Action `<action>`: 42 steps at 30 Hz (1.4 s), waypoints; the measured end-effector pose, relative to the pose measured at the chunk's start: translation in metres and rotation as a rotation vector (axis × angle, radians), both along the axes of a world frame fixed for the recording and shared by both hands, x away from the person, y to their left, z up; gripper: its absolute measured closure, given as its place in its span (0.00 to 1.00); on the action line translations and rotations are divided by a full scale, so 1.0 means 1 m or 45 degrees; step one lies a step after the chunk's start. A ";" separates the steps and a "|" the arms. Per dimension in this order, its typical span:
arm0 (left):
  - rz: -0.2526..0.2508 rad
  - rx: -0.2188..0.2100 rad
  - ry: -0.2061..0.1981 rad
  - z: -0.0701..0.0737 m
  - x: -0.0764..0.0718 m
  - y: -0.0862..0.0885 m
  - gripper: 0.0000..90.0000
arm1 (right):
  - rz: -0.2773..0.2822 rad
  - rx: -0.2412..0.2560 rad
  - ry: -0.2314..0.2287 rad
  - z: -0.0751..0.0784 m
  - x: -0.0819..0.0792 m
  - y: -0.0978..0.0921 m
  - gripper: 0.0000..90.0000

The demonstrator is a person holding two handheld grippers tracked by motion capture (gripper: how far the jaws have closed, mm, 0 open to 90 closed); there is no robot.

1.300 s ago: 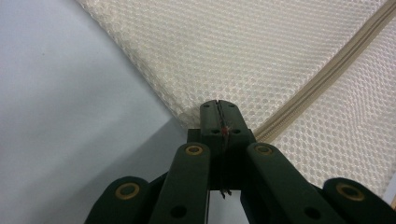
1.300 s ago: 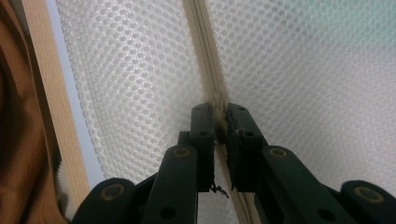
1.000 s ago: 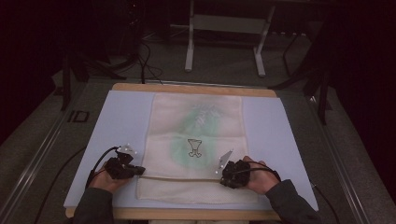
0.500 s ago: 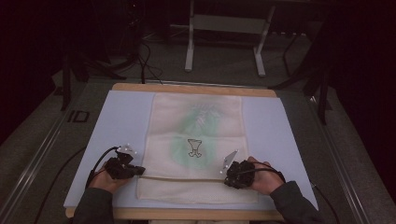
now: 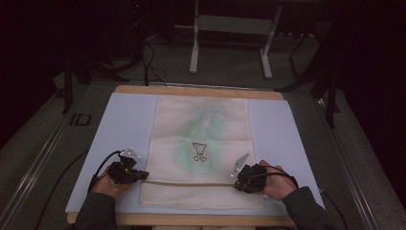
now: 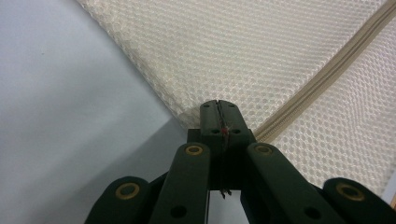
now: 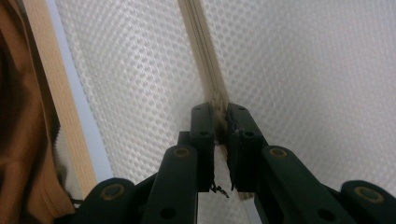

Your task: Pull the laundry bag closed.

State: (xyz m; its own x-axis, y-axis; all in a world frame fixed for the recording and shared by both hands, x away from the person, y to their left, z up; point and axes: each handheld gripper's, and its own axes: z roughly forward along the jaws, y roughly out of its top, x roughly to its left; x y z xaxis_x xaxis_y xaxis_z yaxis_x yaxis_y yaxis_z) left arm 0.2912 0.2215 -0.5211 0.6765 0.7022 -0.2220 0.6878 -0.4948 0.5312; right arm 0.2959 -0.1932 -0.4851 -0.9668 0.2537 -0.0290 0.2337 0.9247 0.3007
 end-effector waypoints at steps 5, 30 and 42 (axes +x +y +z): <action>-0.001 0.004 0.001 0.000 0.000 0.000 1.00 | -0.010 -0.003 0.010 -0.001 0.000 -0.006 0.91; 0.000 0.006 0.000 0.000 0.000 -0.001 1.00 | -0.051 0.024 0.026 0.002 0.002 -0.025 0.91; -0.002 0.007 -0.001 0.000 0.000 -0.001 1.00 | -0.051 0.018 0.033 0.006 0.003 -0.032 0.91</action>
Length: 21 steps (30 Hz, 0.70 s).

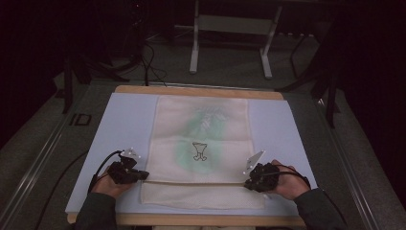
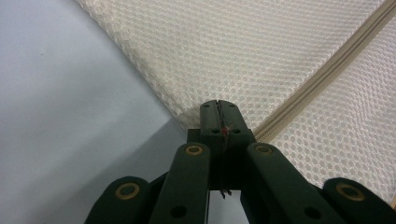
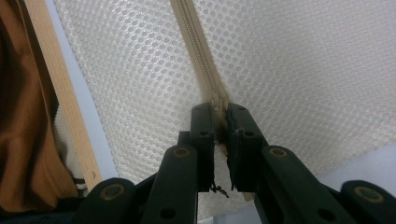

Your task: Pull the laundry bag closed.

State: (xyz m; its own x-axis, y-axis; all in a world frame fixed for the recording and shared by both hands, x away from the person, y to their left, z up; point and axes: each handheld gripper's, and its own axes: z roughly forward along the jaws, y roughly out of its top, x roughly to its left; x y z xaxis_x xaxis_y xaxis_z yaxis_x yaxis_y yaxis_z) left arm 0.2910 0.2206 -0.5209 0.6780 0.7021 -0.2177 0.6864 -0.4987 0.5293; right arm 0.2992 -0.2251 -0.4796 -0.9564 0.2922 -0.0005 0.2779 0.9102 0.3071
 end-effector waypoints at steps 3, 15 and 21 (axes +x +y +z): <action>0.000 -0.001 0.000 0.000 0.000 0.000 1.00 | 0.002 -0.002 0.006 -0.001 0.001 0.000 0.91; -0.001 -0.001 0.000 0.000 0.000 0.000 1.00 | -0.027 -0.122 -0.007 -0.009 0.001 -0.008 0.91; -0.001 0.002 0.002 0.000 0.000 0.000 1.00 | -0.076 -0.016 0.012 -0.009 0.000 -0.030 0.91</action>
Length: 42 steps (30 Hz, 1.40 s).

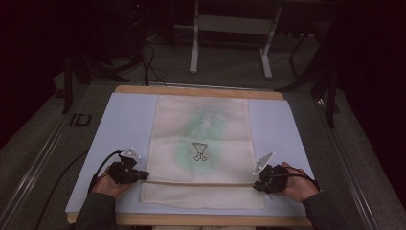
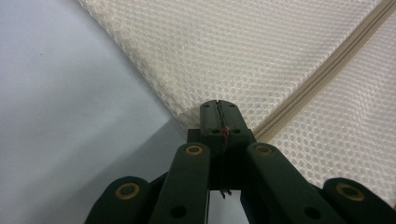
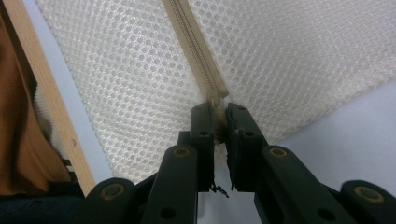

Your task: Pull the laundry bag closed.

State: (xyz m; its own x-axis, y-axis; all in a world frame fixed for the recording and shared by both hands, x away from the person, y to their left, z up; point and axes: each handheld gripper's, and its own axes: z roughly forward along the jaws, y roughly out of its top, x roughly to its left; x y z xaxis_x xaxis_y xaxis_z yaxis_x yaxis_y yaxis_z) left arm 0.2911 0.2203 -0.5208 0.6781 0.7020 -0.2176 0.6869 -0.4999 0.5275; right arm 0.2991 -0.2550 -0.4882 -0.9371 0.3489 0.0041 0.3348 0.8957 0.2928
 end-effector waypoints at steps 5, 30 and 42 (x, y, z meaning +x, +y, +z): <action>0.005 -0.008 0.001 0.000 0.000 0.000 1.00 | 0.002 -0.014 0.008 -0.002 0.001 0.001 0.91; 0.004 -0.016 -0.025 0.000 -0.002 -0.001 0.99 | -0.192 0.283 -0.060 0.001 0.002 -0.019 0.76; -0.013 -0.041 -0.042 0.003 -0.003 0.001 0.95 | -0.343 0.409 -0.157 -0.004 0.006 -0.027 0.71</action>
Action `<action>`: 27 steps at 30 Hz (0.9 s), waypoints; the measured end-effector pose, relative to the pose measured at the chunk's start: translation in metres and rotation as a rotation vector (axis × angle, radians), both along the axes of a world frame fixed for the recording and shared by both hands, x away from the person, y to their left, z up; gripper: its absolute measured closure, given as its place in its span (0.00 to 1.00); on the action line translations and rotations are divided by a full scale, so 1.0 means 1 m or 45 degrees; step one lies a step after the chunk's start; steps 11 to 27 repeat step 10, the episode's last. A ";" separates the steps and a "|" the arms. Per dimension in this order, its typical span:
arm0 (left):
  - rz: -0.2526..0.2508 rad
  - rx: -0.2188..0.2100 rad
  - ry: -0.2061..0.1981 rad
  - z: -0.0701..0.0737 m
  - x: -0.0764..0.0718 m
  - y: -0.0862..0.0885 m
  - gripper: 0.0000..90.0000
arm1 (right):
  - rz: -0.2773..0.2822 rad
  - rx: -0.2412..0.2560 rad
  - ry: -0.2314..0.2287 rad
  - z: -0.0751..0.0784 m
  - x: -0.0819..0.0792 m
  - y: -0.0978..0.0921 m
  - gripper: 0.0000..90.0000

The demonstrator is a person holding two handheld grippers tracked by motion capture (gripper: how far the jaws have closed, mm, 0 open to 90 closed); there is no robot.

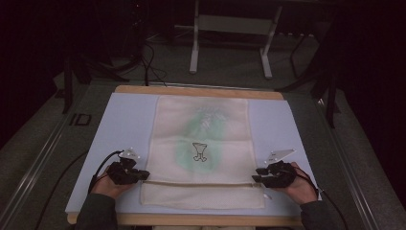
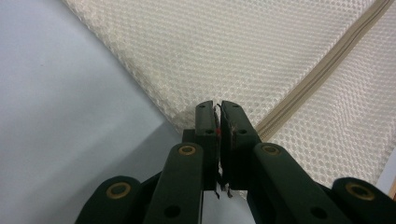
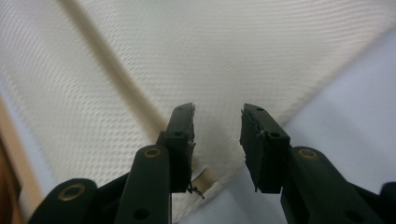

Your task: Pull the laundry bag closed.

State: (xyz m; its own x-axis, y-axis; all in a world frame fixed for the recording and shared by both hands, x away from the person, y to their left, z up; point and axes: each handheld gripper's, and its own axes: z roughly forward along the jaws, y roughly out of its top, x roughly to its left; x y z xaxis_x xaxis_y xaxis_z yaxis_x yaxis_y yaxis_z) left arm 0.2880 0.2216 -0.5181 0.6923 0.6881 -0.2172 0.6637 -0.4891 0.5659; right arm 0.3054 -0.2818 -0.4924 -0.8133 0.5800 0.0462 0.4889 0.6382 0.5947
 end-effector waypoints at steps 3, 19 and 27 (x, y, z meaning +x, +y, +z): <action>-0.003 -0.024 -0.004 0.001 0.000 0.001 0.95 | -0.062 0.043 -0.021 -0.003 0.002 -0.005 0.70; 0.023 -0.057 -0.036 0.002 0.002 0.004 0.93 | -0.142 0.085 -0.070 -0.011 0.005 -0.013 0.72; 0.023 -0.057 -0.036 0.002 0.002 0.004 0.93 | -0.142 0.085 -0.070 -0.011 0.005 -0.013 0.72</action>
